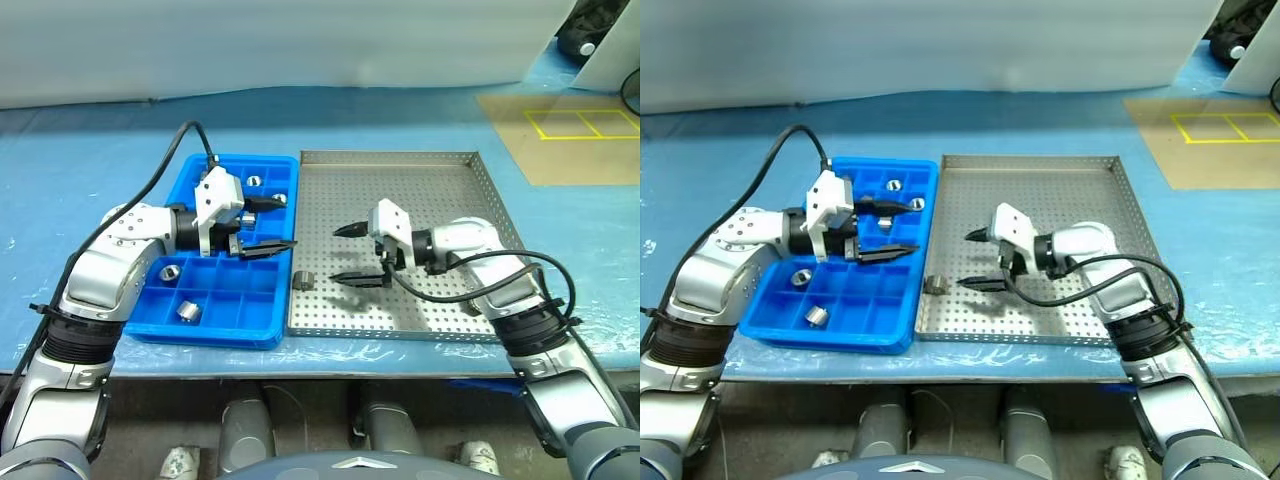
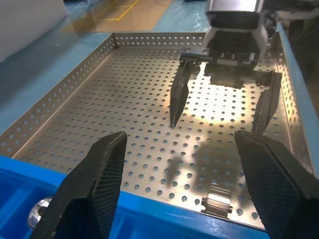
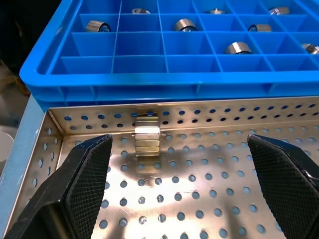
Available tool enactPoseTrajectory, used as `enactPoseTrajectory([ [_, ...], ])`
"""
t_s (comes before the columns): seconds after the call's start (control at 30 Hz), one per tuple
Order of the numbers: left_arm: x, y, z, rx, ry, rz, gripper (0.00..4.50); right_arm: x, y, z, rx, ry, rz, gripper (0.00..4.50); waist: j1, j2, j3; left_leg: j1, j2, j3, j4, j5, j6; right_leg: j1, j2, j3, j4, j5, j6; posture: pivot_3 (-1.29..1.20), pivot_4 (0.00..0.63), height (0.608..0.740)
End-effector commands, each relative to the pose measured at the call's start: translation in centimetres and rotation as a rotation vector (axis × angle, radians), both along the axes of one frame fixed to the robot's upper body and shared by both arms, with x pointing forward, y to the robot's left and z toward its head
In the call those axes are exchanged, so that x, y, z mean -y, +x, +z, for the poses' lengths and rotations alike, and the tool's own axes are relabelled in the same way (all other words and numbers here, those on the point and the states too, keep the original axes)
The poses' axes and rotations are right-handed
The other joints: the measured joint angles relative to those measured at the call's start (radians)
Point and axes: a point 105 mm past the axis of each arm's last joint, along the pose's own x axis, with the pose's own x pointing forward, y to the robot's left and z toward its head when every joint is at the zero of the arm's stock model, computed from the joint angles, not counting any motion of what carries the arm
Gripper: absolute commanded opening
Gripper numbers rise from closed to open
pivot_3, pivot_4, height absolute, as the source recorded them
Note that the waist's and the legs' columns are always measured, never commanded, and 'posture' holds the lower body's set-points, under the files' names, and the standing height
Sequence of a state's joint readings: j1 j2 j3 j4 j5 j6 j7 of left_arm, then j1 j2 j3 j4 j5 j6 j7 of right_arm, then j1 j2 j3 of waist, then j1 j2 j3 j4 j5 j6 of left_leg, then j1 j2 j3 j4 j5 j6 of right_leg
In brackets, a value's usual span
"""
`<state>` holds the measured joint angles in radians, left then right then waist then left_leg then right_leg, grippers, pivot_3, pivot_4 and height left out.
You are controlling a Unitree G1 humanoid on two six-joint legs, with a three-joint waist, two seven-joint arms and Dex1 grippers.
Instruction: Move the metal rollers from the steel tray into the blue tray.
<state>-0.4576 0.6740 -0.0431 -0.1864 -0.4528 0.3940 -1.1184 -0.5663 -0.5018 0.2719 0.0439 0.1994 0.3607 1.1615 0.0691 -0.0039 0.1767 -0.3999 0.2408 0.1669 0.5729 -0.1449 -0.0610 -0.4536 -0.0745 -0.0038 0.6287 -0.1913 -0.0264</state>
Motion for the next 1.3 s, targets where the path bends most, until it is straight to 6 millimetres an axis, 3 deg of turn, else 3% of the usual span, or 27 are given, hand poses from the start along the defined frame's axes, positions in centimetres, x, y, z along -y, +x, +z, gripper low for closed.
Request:
enactPoseTrajectory([
  [0.03, -0.7, -1.3, 0.1, 0.044, 0.047, -0.031, 3.62, -0.6, 0.7, 0.1, 0.014, 0.004, 0.006, 4.5, 0.0, 0.0, 0.0, 0.0, 0.0, 0.0, 0.0, 0.0, 0.0, 0.0, 0.0, 0.0, 0.0, 0.0, 0.0, 0.0, 0.15, 0.74],
  [0.17, -1.5, -1.9, -0.3, 0.028, 0.06, -0.016, 3.62, -1.2, 0.9, -1.2, -0.002, -0.014, 0.016, 4.5, 0.002, 0.0, 0.0, -0.001, 0.0, 0.0, -0.001, 0.0, 0.001, 0.0, 0.0, -0.001, -0.002, 0.0, 0.0, 0.02, 0.15, 0.74],
  [0.37, -3.2, -3.4, -1.0, 0.0, 0.095, 0.015, 3.62, -2.0, 0.3, -1.2, -0.019, -0.016, 0.082, 4.5, 0.003, 0.0, 0.0, -0.001, 0.0, 0.0, -0.001, -0.001, 0.001, 0.0, 0.0, -0.002, -0.002, 0.0, 0.0, 0.06, 0.15, 0.74],
  [0.7, -3.1, -4.7, -1.4, -0.023, 0.095, 0.025, 3.62, -3.7, -0.6, -2.4, -0.066, -0.022, 0.149, 4.5, 0.018, 0.0, 0.0, 0.0, 0.001, 0.0, -0.001, -0.001, 0.001, 0.0, 0.0, -0.002, -0.001, 0.0, 0.0, 0.09, 0.15, 0.74],
  [1.0, -3.1, -4.4, -1.5, -0.012, 0.101, 0.038, 3.62, -3.0, 0.9, -3.8, -0.071, -0.048, 0.09, 4.5, 0.027, 0.0, 0.0, 0.0, 0.001, 0.0, -0.001, -0.001, 0.001, 0.0, 0.0, -0.002, -0.002, 0.0, 0.0, 0.1, 0.15, 0.74],
  [1.1, -3.1, -4.4, -1.5, -0.01, 0.103, 0.04, 3.66, -2.9, 1.1, -4.0, -0.069, -0.049, 0.081, 3.87, 0.027, 0.0, 0.0, 0.0, 0.001, 0.0, -0.001, -0.001, 0.001, 0.0, 0.0, -0.002, -0.002, 0.0, 0.0, 0.1, 0.15, 0.74],
  [1.2, -3.2, -4.1, -1.4, -0.008, 0.101, 0.045, 3.66, -2.9, 1.0, -4.0, -0.068, -0.043, 0.075, 2.9, 0.027, 0.0, 0.0, 0.0, 0.001, 0.0, -0.001, -0.001, 0.001, 0.0, 0.0, -0.002, -0.002, 0.0, 0.0, 0.09, 0.15, 0.74],
  [1.27, -3.2, -4.1, -1.4, -0.008, 0.102, 0.046, 3.66, -3.0, 0.8, -4.0, -0.067, -0.041, 0.086, 2.9, 0.027, 0.0, 0.0, 0.0, 0.001, 0.0, -0.001, -0.001, 0.001, 0.0, 0.0, -0.002, -0.002, 0.0, 0.0, 0.09, 0.15, 0.74],
  [1.3, -3.3, -4.0, -1.4, -0.008, 0.103, 0.046, 3.66, -3.0, 0.7, -3.9, -0.065, -0.038, 0.093, 2.65, 0.027, 0.0, 0.0, 0.0, 0.001, 0.0, -0.001, -0.001, 0.001, 0.0, 0.0, -0.002, -0.002, 0.0, 0.0, 0.09, 0.15, 0.74],
])
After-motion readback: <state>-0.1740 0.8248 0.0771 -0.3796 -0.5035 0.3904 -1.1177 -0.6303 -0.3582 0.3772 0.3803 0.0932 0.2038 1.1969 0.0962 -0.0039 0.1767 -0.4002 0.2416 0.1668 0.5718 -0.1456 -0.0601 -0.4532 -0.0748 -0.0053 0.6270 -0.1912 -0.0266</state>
